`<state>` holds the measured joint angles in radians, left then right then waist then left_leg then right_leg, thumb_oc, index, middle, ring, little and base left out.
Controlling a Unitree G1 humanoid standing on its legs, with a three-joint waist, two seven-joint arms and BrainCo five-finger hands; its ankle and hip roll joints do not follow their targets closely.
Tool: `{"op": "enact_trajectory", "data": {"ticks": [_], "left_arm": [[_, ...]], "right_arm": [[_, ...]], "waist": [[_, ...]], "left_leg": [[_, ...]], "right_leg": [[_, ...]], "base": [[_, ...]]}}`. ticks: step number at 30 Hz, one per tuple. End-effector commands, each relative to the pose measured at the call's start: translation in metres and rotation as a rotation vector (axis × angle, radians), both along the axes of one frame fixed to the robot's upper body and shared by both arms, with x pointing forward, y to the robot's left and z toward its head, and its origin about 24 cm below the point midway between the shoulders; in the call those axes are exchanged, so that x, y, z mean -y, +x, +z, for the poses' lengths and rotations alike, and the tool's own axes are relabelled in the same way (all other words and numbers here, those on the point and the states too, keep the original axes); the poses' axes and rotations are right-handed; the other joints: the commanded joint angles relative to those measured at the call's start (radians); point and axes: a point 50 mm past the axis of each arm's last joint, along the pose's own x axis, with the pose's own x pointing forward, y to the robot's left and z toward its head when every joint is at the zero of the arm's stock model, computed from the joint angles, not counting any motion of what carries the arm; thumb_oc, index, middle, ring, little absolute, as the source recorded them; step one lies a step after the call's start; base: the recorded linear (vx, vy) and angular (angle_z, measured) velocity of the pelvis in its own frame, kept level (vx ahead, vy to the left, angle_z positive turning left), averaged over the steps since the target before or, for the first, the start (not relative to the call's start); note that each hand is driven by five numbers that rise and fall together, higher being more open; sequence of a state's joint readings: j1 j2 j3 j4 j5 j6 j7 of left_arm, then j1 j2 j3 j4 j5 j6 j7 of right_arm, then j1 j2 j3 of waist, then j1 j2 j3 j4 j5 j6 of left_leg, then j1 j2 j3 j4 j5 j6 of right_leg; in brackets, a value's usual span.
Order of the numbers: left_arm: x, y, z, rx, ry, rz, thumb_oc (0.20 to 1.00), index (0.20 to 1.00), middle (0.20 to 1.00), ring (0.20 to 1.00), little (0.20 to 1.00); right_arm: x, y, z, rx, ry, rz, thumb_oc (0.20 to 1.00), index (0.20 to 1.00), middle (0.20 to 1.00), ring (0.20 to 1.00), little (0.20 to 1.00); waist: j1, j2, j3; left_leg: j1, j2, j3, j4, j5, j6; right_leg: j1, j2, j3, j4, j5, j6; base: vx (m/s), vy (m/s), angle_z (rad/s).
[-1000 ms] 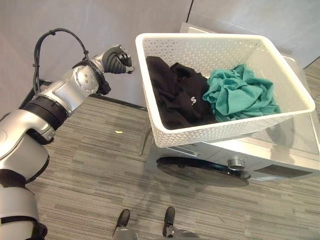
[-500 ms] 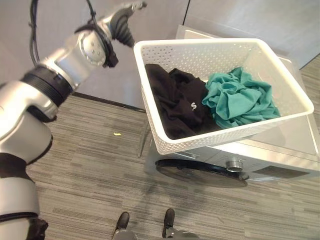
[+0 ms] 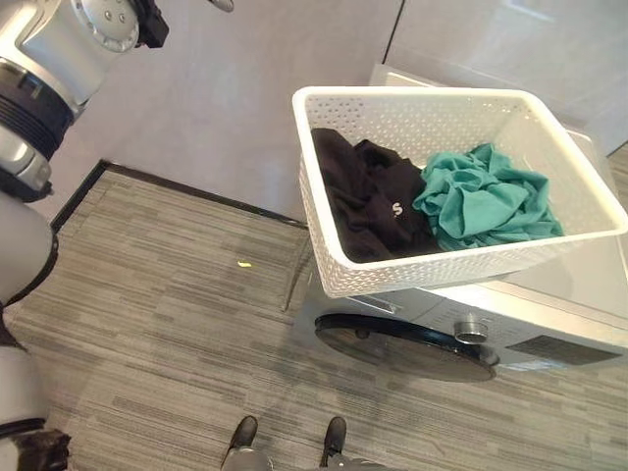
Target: Grab the laundry basket,head to the washer,open it,put in the laundry and shut it.
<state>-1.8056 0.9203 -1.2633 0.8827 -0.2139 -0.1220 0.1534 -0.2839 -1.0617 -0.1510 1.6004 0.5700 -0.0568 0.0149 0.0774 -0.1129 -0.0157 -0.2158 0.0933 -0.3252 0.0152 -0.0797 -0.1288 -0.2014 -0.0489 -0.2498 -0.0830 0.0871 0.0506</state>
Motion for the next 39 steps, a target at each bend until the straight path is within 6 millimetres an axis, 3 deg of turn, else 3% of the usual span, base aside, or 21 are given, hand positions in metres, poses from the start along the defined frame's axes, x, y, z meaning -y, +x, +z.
{"op": "enact_trajectory", "data": {"ticks": [1, 2, 3, 4, 5, 6, 8, 12, 13, 14, 15, 20, 21, 22, 23, 24, 26, 27, 29, 34, 39], "left_arm": [[0.011, -0.025, 0.057, 0.192, 0.003, 0.013, 1.0, 1.0, 1.0, 1.0, 1.0], [0.011, -0.023, 0.053, 0.175, 0.018, 0.016, 1.0, 1.0, 1.0, 1.0, 1.0], [0.015, -0.017, 0.046, 0.137, 0.019, 0.005, 1.0, 1.0, 1.0, 1.0, 1.0], [0.016, -0.016, 0.042, 0.108, 0.046, 0.019, 1.0, 1.0, 1.0, 1.0, 1.0], [0.013, -0.012, 0.037, 0.082, 0.038, 0.033, 1.0, 1.0, 1.0, 1.0, 1.0], [0.017, 0.0, 0.022, 0.028, 0.025, 0.044, 1.0, 1.0, 1.0, 1.0, 1.0], [0.022, 0.007, 0.012, -0.007, -0.005, 0.038, 1.0, 1.0, 1.0, 1.0, 1.0], [0.017, 0.012, 0.001, -0.047, -0.042, 0.027, 1.0, 1.0, 1.0, 1.0, 1.0], [0.014, 0.013, -0.009, -0.074, -0.084, -0.011, 1.0, 1.0, 1.0, 1.0, 1.0], [0.013, 0.013, -0.01, -0.076, -0.086, -0.01, 1.0, 1.0, 1.0, 1.0, 1.0], [0.015, 0.018, -0.026, -0.118, -0.141, -0.058, 1.0, 1.0, 1.0, 1.0, 1.0], [0.01, 0.022, -0.063, -0.189, -0.248, -0.135, 1.0, 1.0, 1.0, 1.0, 1.0], [0.005, 0.024, -0.084, -0.234, -0.308, -0.154, 1.0, 1.0, 1.0, 1.0, 1.0], [0.0, 0.025, -0.104, -0.276, -0.34, -0.158, 1.0, 1.0, 1.0, 1.0, 1.0], [0.0, 0.025, -0.104, -0.276, -0.342, -0.158, 1.0, 1.0, 1.0, 1.0, 1.0], [-0.005, 0.025, -0.124, -0.311, -0.39, -0.164, 1.0, 1.0, 1.0, 1.0, 1.0], [-0.009, 0.024, -0.137, -0.336, -0.412, -0.162, 1.0, 1.0, 1.0, 1.0, 1.0], [-0.012, 0.022, -0.163, -0.382, -0.467, -0.168, 1.0, 1.0, 1.0, 1.0, 1.0], [-0.017, 0.019, -0.185, -0.426, -0.516, -0.164, 1.0, 1.0, 1.0, 1.0, 1.0], [-0.009, 0.017, -0.196, -0.431, -0.536, -0.194, 1.0, 1.0, 1.0, 1.0, 1.0], [0.003, 0.019, -0.189, -0.407, -0.528, -0.223, 1.0, 1.0, 1.0, 1.0, 1.0]], "right_arm": [[-0.023, -0.032, -0.051, -0.212, 0.065, 0.027, 1.0, 1.0, 1.0, 1.0, 1.0], [-0.044, -0.044, -0.08, -0.279, 0.153, 0.039, 1.0, 1.0, 1.0, 1.0, 1.0], [-0.028, -0.026, -0.055, -0.241, 0.09, 0.049, 1.0, 1.0, 1.0, 1.0, 1.0], [-0.034, -0.037, -0.067, -0.262, 0.133, 0.037, 1.0, 1.0, 1.0, 1.0, 1.0], [-0.055, -0.056, -0.095, -0.31, 0.23, 0.03, 1.0, 1.0, 1.0, 1.0, 1.0], [-0.109, -0.08, -0.147, -0.358, 0.421, 0.021, 1.0, 1.0, 1.0, 1.0, 1.0], [-0.157, -0.114, -0.178, -0.378, 0.575, -0.066, 1.0, 1.0, 1.0, 1.0, 1.0], [-0.179, -0.138, -0.188, -0.401, 0.641, -0.117, 1.0, 1.0, 1.0, 1.0, 1.0], [-0.196, -0.148, -0.194, -0.412, 0.694, -0.136, 1.0, 1.0, 1.0, 1.0, 1.0], [-0.195, -0.149, -0.194, -0.415, 0.691, -0.137, 1.0, 1.0, 1.0, 1.0, 1.0], [-0.213, -0.145, -0.202, -0.444, 0.741, -0.074, 1.0, 1.0, 1.0, 1.0, 1.0], [-0.235, -0.126, -0.214, -0.481, 0.79, 0.111, 1.0, 1.0, 1.0, 1.0, 1.0], [-0.243, -0.111, -0.218, -0.495, 0.795, 0.242, 1.0, 1.0, 1.0, 1.0, 1.0], [-0.248, -0.081, -0.22, -0.476, 0.763, 0.41, 1.0, 1.0, 1.0, 1.0, 1.0], [-0.247, -0.081, -0.22, -0.477, 0.762, 0.409, 1.0, 1.0, 1.0, 1.0, 1.0], [-0.248, -0.054, -0.218, -0.443, 0.715, 0.536, 1.0, 1.0, 1.0, 1.0, 1.0], [-0.244, -0.045, -0.216, -0.432, 0.686, 0.576, 1.0, 1.0, 1.0, 1.0, 1.0], [-0.246, -0.024, -0.212, -0.373, 0.658, 0.625, 1.0, 1.0, 1.0, 1.0, 1.0], [-0.251, -0.009, -0.211, -0.348, 0.648, 0.698, 1.0, 1.0, 1.0, 1.0, 1.0], [-0.251, -0.004, -0.208, -0.377, 0.616, 0.794, 1.0, 1.0, 1.0, 1.0, 1.0], [-0.246, -0.012, -0.208, -0.428, 0.609, 0.814, 1.0, 1.0, 1.0, 1.0, 1.0]], "waist": [[0.037, 0.002, -0.005], [0.049, 0.004, -0.003], [0.073, -0.006, -0.009], [0.069, -0.004, -0.014], [0.074, -0.004, -0.018], [0.083, 0.002, -0.026], [0.091, -0.001, -0.037], [0.104, -0.014, -0.04], [0.117, -0.023, -0.036], [0.116, -0.02, -0.038], [0.134, -0.024, -0.03], [0.159, -0.029, -0.026], [0.165, -0.029, -0.028], [0.177, -0.03, -0.028], [0.174, -0.029, -0.029], [0.185, -0.029, -0.024], [0.185, -0.025, -0.025], [0.191, -0.023, -0.02], [0.19, -0.015, -0.021], [0.182, -0.007, -0.018], [0.167, -0.003, -0.015]], "left_leg": [[0.003, 0.011, -0.102, -0.102, 0.154, 0.006], [0.003, 0.011, -0.112, -0.102, 0.156, 0.003], [0.005, 0.011, -0.124, -0.102, 0.154, -0.003], [-0.006, 0.004, -0.142, -0.102, 0.165, -0.004], [-0.009, 0.004, -0.156, -0.102, 0.167, -0.006], [-0.012, 0.001, -0.171, -0.102, 0.163, -0.008], [-0.024, -0.017, -0.199, -0.102, 0.172, -0.005], [-0.018, -0.025, -0.213, -0.102, 0.171, -0.004], [-0.017, -0.03, -0.224, -0.102, 0.171, -0.004], [-0.016, -0.03, -0.224, -0.102, 0.171, -0.004], [-0.014, -0.032, -0.231, -0.102, 0.17, -0.004], [-0.01, -0.035, -0.247, -0.102, 0.162, -0.003], [-0.015, -0.045, -0.253, -0.102, 0.169, -0.001], [-0.015, -0.044, -0.253, -0.102, 0.163, 0.0], [-0.018, -0.049, -0.255, -0.102, 0.17, 0.001], [-0.015, -0.047, -0.252, -0.102, 0.163, 0.0], [-0.012, -0.047, -0.25, -0.102, 0.161, 0.001], [-0.008, -0.048, -0.248, -0.102, 0.16, 0.003], [-0.003, -0.047, -0.243, -0.102, 0.158, 0.005], [0.001, -0.044, -0.236, -0.102, 0.158, 0.004], [-0.006, -0.048, -0.234, -0.102, 0.168, 0.004]], "right_leg": [[0.053, -0.027, -0.038, -0.004, -0.024, 0.152], [0.061, -0.027, -0.048, -0.004, -0.028, 0.15], [0.068, -0.023, -0.061, -0.004, -0.038, 0.147], [0.07, -0.029, -0.08, -0.004, -0.037, 0.147], [0.077, -0.029, -0.092, -0.004, -0.04, 0.144], [0.088, -0.028, -0.106, -0.004, -0.05, 0.14], [0.094, -0.04, -0.127, -0.004, -0.046, 0.144], [0.107, -0.045, -0.139, -0.004, -0.045, 0.141], [0.113, -0.047, -0.147, -0.004, -0.045, 0.14], [0.114, -0.047, -0.148, -0.004, -0.046, 0.14], [0.124, -0.05, -0.155, -0.004, -0.047, 0.137], [0.137, -0.047, -0.167, -0.004, -0.057, 0.13], [0.135, -0.052, -0.17, -0.004, -0.054, 0.128], [0.137, -0.051, -0.17, -0.004, -0.06, 0.123], [0.135, -0.055, -0.172, -0.004, -0.055, 0.125], [0.138, -0.053, -0.169, -0.004, -0.061, 0.12], [0.14, -0.053, -0.169, -0.004, -0.061, 0.118], [0.141, -0.054, -0.166, -0.004, -0.062, 0.115], [0.144, -0.053, -0.159, -0.004, -0.063, 0.112], [0.146, -0.051, -0.156, -0.004, -0.066, 0.105], [0.136, -0.053, -0.155, -0.004, -0.06, 0.107]], "base": [[0.01, 0.008, 0.11], [0.03, -0.01, 0.35], [0.02, 0.003, 0.33], [0.03, 0.002, 0.22], [0.02, 0.039, 0.43], [0.02, 0.061, 0.74], [0.0, 0.104, 1.01], [0.01, 0.056, 0.12], [-0.01, 0.031, -0.02], [-0.03, 0.061, 0.02], [-0.02, 0.034, 0.08], [-0.02, 0.038, 0.06], [-0.03, 0.033, 0.05], [-0.05, 0.058, 0.04], [-0.04, 0.012, 0.0], [-0.04, 0.011, 0.02], [0.0, 0.0, 0.0], [0.0, 0.0, 0.0], [0.0, 0.0, 0.0], [-0.01, 0.0, -0.02], [-0.02, -0.005, -0.02]]}}
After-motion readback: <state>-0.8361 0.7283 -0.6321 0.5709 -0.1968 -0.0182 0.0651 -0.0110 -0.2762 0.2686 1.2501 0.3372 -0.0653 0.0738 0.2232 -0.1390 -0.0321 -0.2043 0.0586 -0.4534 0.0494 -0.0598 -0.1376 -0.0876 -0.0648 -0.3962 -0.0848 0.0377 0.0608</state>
